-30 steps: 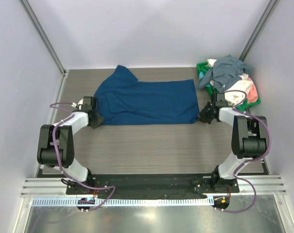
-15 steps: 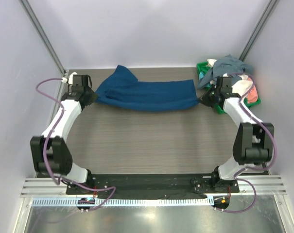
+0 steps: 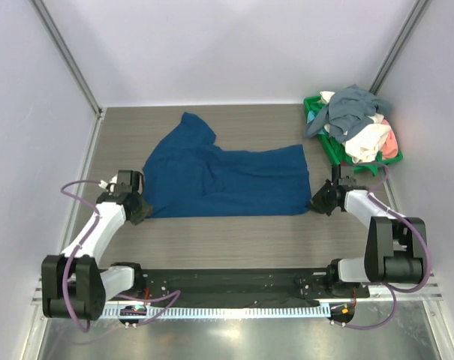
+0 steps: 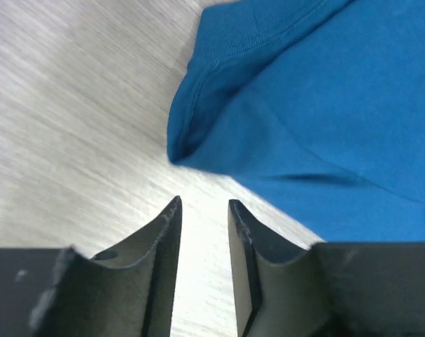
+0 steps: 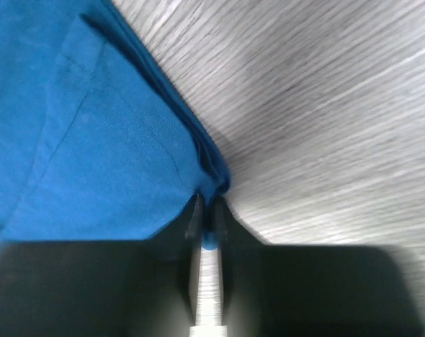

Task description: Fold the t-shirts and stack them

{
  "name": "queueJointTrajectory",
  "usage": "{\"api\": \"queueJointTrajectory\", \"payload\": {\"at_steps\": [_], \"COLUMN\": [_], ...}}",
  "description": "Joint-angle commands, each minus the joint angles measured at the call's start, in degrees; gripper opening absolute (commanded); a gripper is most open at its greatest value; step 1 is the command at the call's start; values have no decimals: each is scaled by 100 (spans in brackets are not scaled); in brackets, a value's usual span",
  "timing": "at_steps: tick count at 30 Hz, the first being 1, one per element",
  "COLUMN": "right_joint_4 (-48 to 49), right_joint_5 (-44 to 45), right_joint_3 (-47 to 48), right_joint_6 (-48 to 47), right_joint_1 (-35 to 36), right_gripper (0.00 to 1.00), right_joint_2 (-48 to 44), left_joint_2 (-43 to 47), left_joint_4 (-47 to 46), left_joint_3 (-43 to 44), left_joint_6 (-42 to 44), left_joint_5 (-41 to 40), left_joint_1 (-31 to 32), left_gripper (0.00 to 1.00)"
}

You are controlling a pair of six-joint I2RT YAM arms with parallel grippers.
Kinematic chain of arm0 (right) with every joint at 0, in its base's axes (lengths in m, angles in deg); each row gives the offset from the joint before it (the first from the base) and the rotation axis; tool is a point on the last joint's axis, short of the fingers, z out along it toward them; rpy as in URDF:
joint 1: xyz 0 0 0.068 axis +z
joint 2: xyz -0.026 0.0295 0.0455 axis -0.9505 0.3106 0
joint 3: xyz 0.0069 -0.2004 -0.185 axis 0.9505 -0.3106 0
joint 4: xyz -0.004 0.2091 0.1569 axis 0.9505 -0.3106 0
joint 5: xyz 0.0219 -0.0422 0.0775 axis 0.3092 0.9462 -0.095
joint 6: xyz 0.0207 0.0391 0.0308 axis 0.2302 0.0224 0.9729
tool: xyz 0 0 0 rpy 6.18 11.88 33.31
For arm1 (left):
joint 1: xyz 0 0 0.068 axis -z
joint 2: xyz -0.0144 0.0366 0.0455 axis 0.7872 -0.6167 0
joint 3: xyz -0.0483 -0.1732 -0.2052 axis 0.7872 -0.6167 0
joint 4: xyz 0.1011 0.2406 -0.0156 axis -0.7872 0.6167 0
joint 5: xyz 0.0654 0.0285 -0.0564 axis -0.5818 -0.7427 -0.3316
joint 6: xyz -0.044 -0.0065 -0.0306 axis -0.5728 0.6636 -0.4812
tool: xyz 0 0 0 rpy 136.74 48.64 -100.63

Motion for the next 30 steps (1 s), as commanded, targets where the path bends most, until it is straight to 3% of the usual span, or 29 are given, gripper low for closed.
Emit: {"api": "queueJointTrajectory", "payload": {"at_steps": [1,3,4,5,9,12,18,21,25,28,29,30], "right_joint_4": [153,127,100,-13,-198,-155,-76,-6,135,179,188,197], "right_joint_5": [128,94,85,76,146,251,278,243,102,67,58,58], "right_joint_3": [-153,-223,-215,-198,-5,328,1400,1708,1877,1947,1956,1965], "right_joint_6": [160,204,205,205,134,21,-419,-490,-507,-542,-551,-560], "right_joint_1": [-22,-22,-22,-22,-22,-5,250,285,663,900,953,1049], "right_gripper": [22,54,76,81,85,85,85,85,86,86,86,86], "right_joint_2": [-438,-631,-675,-711,-956,-905,-246,53,370,598,642,712], "left_joint_2": [591,828,908,987,1207,936,-1215,-2779,-4818,-6330,-6751,-7112], "left_joint_4": [116,362,450,564,557,-250,-1753,-2027,-2133,-2011,-1810,-1721], "left_joint_3": [52,122,218,271,684,1000,2352,3713,6266,7711,8708,9153], "left_joint_6": [-190,-190,-208,-208,-156,187,1081,1426,1804,1910,1962,1946], "left_joint_5": [14,-48,-74,-83,-259,-23,417,803,1567,2226,2333,2438], "left_joint_1": [-48,-48,-48,-48,-39,-48,-30,-39,-48,-39,-39,-39], "left_gripper": [35,40,50,54,67,73,75,75,74,74,75,75]}}
